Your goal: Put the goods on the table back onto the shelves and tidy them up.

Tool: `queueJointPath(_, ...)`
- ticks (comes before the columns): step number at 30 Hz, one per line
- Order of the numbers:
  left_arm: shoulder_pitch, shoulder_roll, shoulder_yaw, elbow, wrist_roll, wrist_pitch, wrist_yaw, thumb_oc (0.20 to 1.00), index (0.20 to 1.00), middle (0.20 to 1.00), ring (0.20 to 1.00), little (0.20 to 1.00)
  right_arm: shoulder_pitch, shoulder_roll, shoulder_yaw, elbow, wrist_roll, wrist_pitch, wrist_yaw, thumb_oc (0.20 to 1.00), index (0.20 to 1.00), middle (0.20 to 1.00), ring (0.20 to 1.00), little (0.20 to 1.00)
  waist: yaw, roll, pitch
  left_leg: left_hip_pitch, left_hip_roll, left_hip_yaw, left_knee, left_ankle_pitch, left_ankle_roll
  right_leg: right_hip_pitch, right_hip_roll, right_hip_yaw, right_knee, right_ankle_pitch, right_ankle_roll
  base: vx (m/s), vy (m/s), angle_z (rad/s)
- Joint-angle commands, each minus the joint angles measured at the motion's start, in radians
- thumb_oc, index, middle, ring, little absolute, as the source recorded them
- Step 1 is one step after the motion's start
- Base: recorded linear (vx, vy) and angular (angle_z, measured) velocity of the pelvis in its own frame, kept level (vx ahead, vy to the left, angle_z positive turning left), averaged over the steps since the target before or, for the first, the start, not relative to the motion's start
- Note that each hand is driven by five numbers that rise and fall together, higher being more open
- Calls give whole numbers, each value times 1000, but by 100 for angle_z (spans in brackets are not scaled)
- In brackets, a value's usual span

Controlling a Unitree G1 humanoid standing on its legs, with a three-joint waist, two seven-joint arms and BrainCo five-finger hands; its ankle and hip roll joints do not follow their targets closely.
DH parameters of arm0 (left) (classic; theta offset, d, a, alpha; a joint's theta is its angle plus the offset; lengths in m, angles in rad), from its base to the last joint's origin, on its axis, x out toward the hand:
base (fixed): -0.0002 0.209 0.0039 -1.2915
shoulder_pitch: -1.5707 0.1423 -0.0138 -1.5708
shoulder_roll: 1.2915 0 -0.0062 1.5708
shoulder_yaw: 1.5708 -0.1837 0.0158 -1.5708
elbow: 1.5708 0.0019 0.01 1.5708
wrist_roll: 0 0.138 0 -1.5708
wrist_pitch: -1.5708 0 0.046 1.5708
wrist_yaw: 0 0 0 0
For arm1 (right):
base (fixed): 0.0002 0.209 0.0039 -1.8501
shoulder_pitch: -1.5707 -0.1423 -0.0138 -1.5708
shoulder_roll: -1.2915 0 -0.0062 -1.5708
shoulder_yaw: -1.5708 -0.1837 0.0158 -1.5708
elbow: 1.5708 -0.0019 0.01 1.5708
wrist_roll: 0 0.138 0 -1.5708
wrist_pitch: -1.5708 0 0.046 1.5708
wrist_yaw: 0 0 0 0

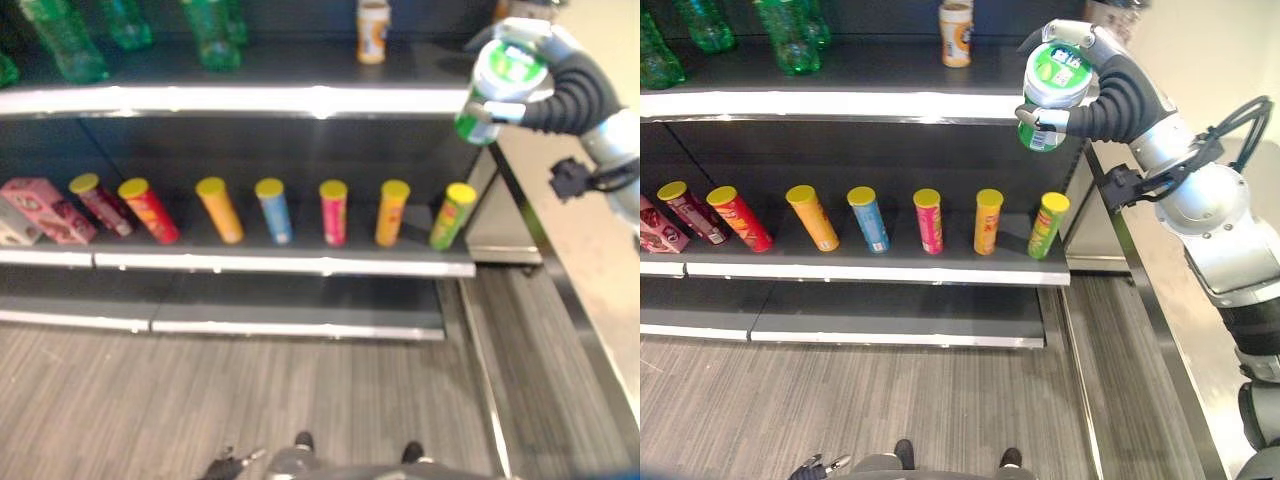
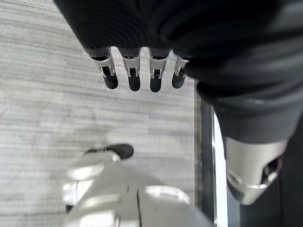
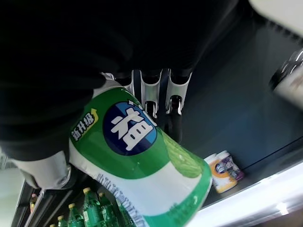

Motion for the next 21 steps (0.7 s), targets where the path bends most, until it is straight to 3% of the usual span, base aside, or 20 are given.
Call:
queueJointPath(1, -35, 77, -45, -6, -31, -33, 16, 1000, 1000, 1000, 1000, 1000, -192, -3, 101, 146, 0, 7, -56, 200, 200, 200, 200, 200, 61, -16, -60, -26, 14, -28, -15, -40, -60, 4, -41, 63, 57, -83, 47, 32, 149, 22)
queueJointPath(4, -38, 89, -58, -1, -37, -34, 15, 1000, 1000, 1000, 1000, 1000, -275, -10, 157, 257, -13, 22, -72, 200, 200, 200, 200, 200, 81, -16, -59, -24, -20, -52, -25, -45, -47, -9, -85, 55, 118, -70, 58, 41, 166, 26)
queueJointPath(6, -50, 108, -72, 1, -36, -37, 16, 1000, 1000, 1000, 1000, 1000, -312, -26, 181, 338, -10, 31, -83, 200, 200, 200, 200, 200, 85, -18, -57, -26, -32, -91, -34, -44, -42, -22, -82, 87, 149, -56, 60, 47, 42, 46)
queueJointPath(7, -65, 127, -89, -7, -46, -42, 10, 1000, 1000, 1000, 1000, 1000, -366, -51, 225, 433, -3, 48, -82, 200, 200, 200, 200, 200, 82, -16, -55, -29, -36, -135, -39, -43, -40, -45, -35, 176, 142, -70, 52, 86, -8, 61)
queueJointPath(9, -81, 139, -102, -5, -52, -40, 6, 1000, 1000, 1000, 1000, 1000, -376, -55, 245, 523, 31, 49, -87, 200, 200, 200, 200, 200, 72, -10, -49, -36, -43, -179, -41, -36, -37, -94, 20, 276, 104, -73, 43, 88, -12, 72)
queueJointPath(10, -79, 152, -105, -12, -50, -46, 2, 1000, 1000, 1000, 1000, 1000, -413, -70, 264, 578, 21, 68, -77, 200, 200, 200, 200, 200, 74, -12, -43, -35, -49, -202, -37, -36, -42, -85, 25, 302, 90, -78, 51, 72, -12, 80)
queueJointPath(14, -83, 129, -124, -20, -69, -49, 2, 1000, 1000, 1000, 1000, 1000, -450, -33, 296, 721, 59, 78, -66, 200, 200, 200, 200, 200, 74, -20, -48, -32, -48, -231, -38, -34, -52, -37, 28, 279, 43, -74, 36, 45, -61, 75)
queueJointPath(21, -76, 98, -138, -5, -73, -41, 6, 1000, 1000, 1000, 1000, 1000, -456, 34, 309, 776, 63, 92, -49, 200, 200, 200, 200, 200, 80, -30, -65, -27, -34, -255, -43, -32, -61, 8, 47, 247, -5, -82, 22, 55, -71, 12)
